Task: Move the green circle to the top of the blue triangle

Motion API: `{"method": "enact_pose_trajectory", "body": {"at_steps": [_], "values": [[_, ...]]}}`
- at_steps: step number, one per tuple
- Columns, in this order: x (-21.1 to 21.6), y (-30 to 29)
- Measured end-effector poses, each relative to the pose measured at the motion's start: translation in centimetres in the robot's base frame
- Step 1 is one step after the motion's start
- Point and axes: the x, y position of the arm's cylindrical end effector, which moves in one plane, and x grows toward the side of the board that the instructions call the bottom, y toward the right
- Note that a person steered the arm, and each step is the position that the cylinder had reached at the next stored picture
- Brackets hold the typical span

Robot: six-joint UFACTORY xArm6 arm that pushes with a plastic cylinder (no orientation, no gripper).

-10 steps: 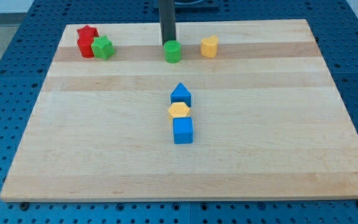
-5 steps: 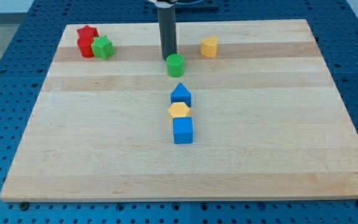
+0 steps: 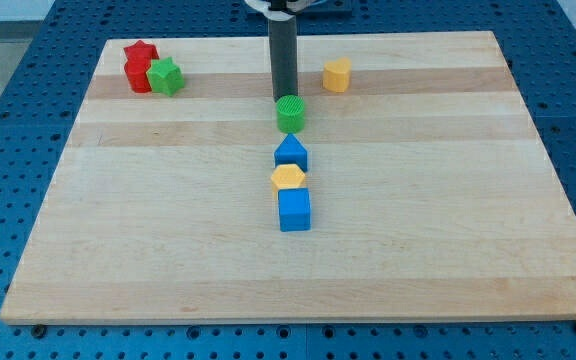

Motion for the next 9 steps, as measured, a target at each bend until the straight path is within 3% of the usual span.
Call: {"method": "enact_pose_trajectory", "body": {"at_steps": [3, 9], "values": [[2.6, 0.0], [4.0, 0.0]]}}
